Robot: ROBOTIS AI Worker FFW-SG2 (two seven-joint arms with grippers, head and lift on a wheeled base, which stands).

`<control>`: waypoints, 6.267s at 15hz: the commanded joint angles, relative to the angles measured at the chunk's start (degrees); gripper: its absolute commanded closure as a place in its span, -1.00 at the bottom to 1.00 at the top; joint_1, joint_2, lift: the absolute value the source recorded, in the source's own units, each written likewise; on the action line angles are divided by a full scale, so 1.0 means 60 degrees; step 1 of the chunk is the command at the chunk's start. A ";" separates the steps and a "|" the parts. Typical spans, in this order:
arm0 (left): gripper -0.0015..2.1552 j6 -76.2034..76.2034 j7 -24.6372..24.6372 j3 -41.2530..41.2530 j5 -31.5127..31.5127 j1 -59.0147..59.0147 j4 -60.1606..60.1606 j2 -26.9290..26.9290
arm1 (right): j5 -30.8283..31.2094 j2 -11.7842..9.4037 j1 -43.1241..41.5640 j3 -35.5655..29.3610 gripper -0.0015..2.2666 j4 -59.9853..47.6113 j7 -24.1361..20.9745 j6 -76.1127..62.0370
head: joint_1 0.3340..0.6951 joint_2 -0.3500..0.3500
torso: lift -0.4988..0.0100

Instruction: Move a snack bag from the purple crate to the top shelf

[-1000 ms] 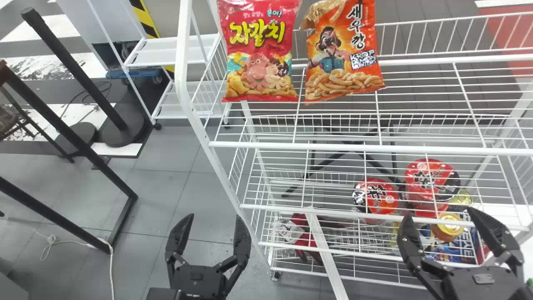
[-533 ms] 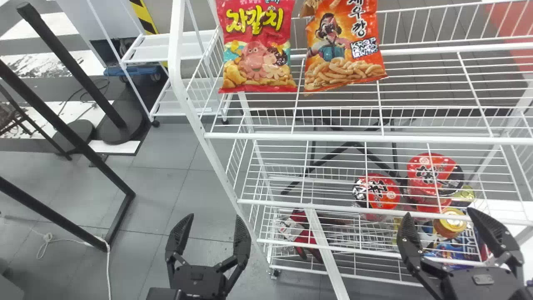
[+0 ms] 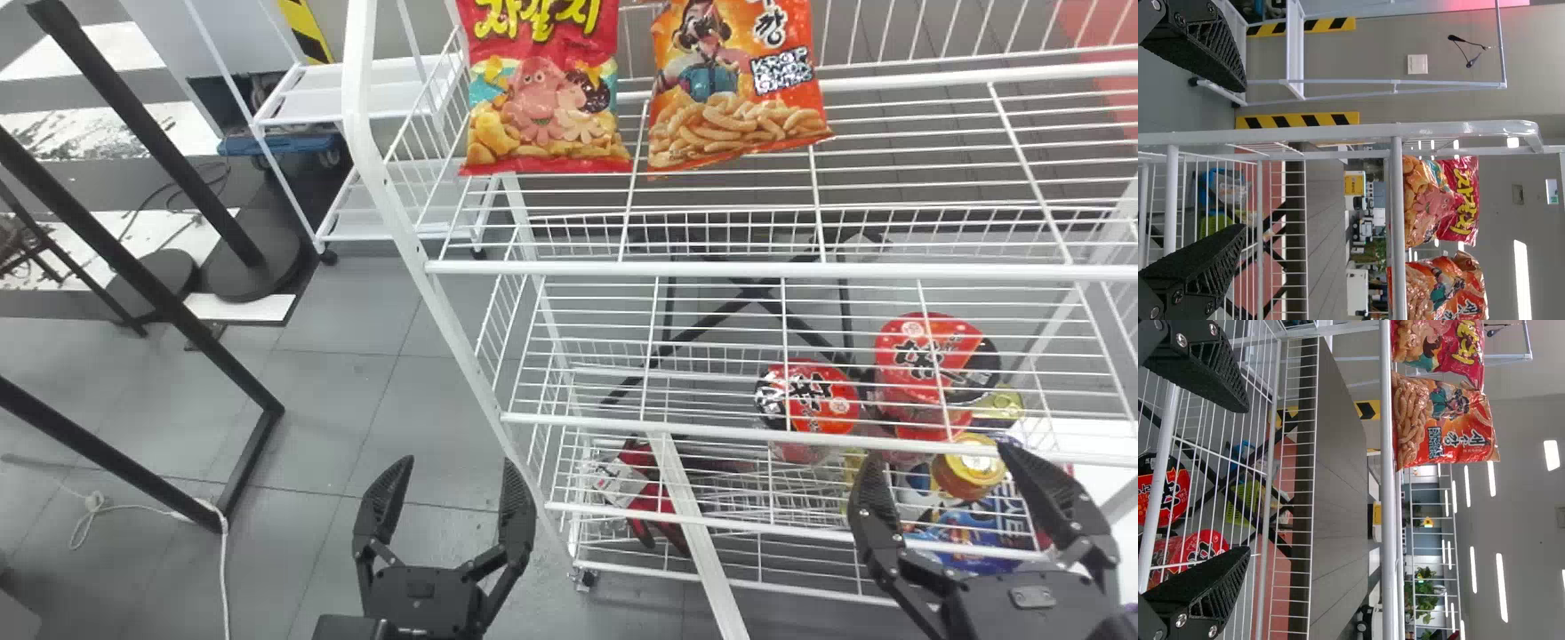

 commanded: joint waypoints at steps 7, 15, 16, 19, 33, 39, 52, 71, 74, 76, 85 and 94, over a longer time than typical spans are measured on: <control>-0.92 0.0001 0.0029 0.0000 -0.0012 0.0017 0.0000 -0.0037 | -0.0022 -0.0065 -0.0090 0.0023 -0.94 0.0132 -0.0009 0.0000 | 1.00 0.65 | 0.11; -0.92 -0.0029 0.0147 -0.0103 -0.0129 0.0047 -0.0015 -0.0110 | -0.0081 -0.0270 -0.0105 0.0023 -0.94 0.0206 -0.0009 -0.0029 | 1.00 0.64 | -0.02; -0.92 -0.0029 0.0220 -0.0117 -0.0158 0.0061 -0.0029 -0.0110 | -0.0081 -0.0299 -0.0105 0.0023 -0.94 0.0191 -0.0009 -0.0029 | 1.00 0.63 | -0.03; -0.92 -0.0058 0.0234 -0.0132 -0.0173 0.0091 -0.0044 -0.0110 | -0.0081 -0.0358 -0.0090 0.0009 -0.94 0.0206 0.0005 -0.0088 | 1.00 0.61 | -0.08; -0.92 -0.0087 0.0264 -0.0191 -0.0261 0.0193 -0.0117 -0.0096 | -0.0052 -0.0446 0.0042 -0.0006 -0.94 0.0059 0.0005 -0.0088 | 1.00 0.58 | -0.30; -0.92 -0.0087 0.0249 -0.0176 -0.0261 0.0149 -0.0102 -0.0096 | 0.0007 -0.0446 0.0012 0.0009 -0.94 0.0074 0.0005 -0.0058 | 1.00 0.59 | -0.39; -0.92 -0.0058 0.0249 -0.0176 -0.0261 0.0091 -0.0015 -0.0110 | -0.0022 -0.0446 -0.0105 0.0009 -0.94 0.0264 0.0005 0.0000 | 1.00 0.59 | -0.59; -0.92 0.0030 0.0249 -0.0176 -0.0202 -0.0056 0.0073 -0.0110 | -0.0037 -0.0417 -0.0193 -0.0020 -0.94 0.0411 0.0078 -0.0234 | 1.00 0.59 | -0.81; -0.92 0.0001 0.0249 -0.0176 -0.0202 -0.0056 0.0088 -0.0110 | -0.0037 -0.0431 -0.0178 0.0067 -0.94 0.0455 -0.0039 -0.0615 | 1.00 0.57 | -0.82; -0.92 0.0001 0.0249 -0.0176 -0.0202 -0.0056 0.0088 -0.0110 | -0.0066 -0.0431 -0.0178 0.0067 -0.94 0.0455 -0.0053 -0.0615 | 1.00 0.59 | -0.82; -0.92 -0.0146 0.0308 -0.0088 -0.0129 0.0091 0.0088 -0.0110 | -0.1414 -0.0856 0.0789 -0.0753 -0.92 -0.2065 0.0240 0.1875 | 1.00 0.58 | -0.82; -0.92 -0.0175 0.0264 -0.0161 -0.0041 -0.0129 0.0337 -0.0037 | -0.6028 -0.0724 0.2839 -0.5997 -0.92 -0.6401 0.2041 0.7969 | 1.00 -0.06 | -0.82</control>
